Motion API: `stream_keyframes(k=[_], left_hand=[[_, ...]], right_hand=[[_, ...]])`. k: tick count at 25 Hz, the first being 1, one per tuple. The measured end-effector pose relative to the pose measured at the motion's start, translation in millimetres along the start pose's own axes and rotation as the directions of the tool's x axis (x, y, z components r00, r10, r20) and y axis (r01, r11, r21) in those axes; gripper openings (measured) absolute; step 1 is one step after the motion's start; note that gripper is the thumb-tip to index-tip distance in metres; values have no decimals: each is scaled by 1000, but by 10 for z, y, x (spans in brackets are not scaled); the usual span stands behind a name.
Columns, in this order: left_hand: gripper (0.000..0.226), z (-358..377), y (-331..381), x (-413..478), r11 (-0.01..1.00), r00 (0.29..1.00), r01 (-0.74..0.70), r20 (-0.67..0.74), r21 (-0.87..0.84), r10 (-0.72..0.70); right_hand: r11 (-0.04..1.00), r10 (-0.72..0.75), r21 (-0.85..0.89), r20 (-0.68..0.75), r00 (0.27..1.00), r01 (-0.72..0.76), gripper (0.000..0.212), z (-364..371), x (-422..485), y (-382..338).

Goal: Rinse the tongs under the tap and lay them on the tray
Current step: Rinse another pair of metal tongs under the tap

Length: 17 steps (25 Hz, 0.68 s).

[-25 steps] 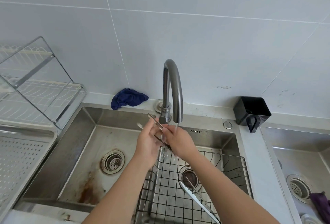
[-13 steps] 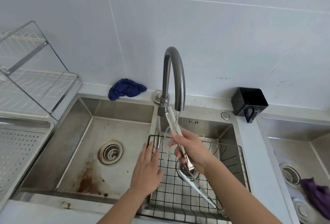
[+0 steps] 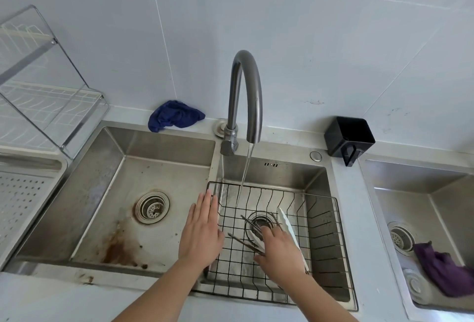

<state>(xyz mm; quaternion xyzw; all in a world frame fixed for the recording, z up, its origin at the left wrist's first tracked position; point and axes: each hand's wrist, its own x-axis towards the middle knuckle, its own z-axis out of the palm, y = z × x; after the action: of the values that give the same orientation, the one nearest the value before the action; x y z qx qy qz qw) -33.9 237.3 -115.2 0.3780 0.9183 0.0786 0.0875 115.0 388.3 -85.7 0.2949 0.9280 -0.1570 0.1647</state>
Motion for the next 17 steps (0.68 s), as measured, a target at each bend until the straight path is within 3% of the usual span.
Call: stream_keyframes(k=[5,11,17], left_hand=[[87,20,3,-8,999,1000,19,7,33,-19],[85,15,5,2,999,999,29,24,37,-30],[86,14,3,16,999,999,22,27,28,-23]], right_hand=[[1000,-18,-1,24,1000,18,68,105,43,24],[997,-56,58,-36,998,58,40,-40,246,43],[969,-24,240,-125,992,53,33,-558,671,-109]])
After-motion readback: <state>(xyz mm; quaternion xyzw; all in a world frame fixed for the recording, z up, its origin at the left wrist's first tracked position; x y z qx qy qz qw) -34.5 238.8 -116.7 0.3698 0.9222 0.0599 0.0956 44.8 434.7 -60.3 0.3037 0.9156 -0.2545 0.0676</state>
